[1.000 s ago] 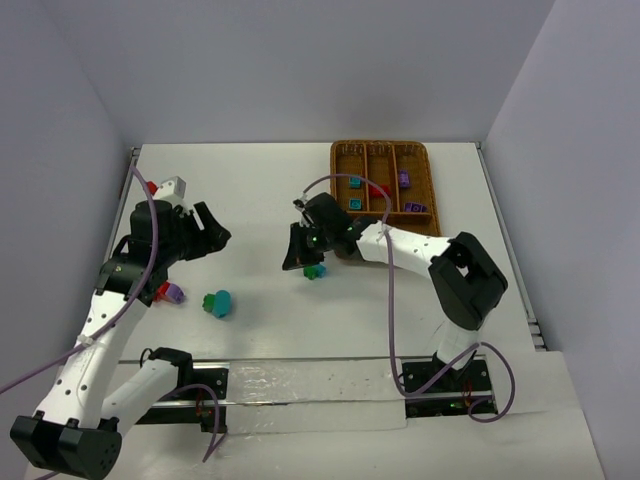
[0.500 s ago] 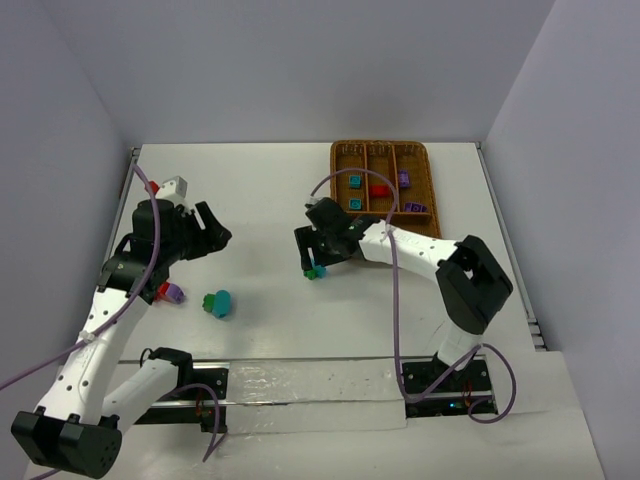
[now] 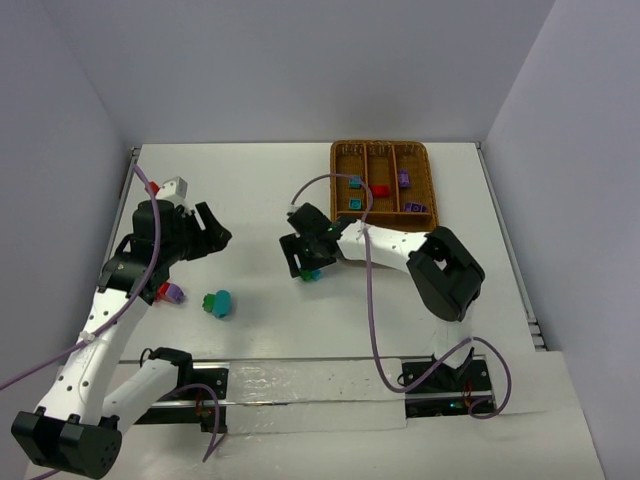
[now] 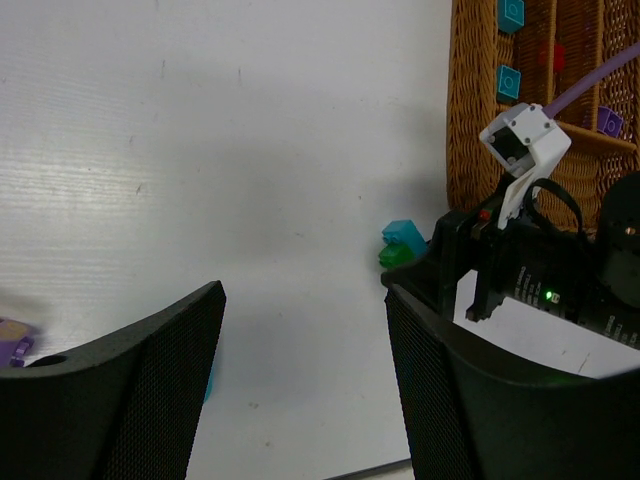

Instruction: Sort the legos into containers by color

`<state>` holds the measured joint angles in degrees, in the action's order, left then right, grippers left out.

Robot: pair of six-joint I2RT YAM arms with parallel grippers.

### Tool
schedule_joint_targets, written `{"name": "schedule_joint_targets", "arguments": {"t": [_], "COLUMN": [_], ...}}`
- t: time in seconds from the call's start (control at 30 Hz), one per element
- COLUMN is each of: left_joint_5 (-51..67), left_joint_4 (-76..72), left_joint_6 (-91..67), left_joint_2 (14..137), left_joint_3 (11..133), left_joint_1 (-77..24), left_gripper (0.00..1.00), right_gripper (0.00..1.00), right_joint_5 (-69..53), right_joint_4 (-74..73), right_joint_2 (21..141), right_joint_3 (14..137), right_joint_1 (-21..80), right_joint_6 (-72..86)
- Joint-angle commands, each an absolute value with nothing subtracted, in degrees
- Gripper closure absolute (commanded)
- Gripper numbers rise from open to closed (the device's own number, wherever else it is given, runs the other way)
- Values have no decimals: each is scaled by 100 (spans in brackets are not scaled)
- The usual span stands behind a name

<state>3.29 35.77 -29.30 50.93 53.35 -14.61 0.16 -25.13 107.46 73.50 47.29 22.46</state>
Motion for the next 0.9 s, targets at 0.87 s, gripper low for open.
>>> {"name": "schedule_joint_targets", "arguments": {"t": [0.87], "left_joint_5": [325], "left_joint_4": [3464], "left_joint_6": [-2953], "left_joint_2": [4877], "left_joint_3": [5317], "left_joint_1": [-1450], "left_gripper": [26], "right_gripper": [22], "right_joint_5": [325], "right_joint_4": [-2751], "right_joint_2": [10991], "right_joint_3": [7973], "right_joint_1": [5476], "right_joint_6": [2779]}}
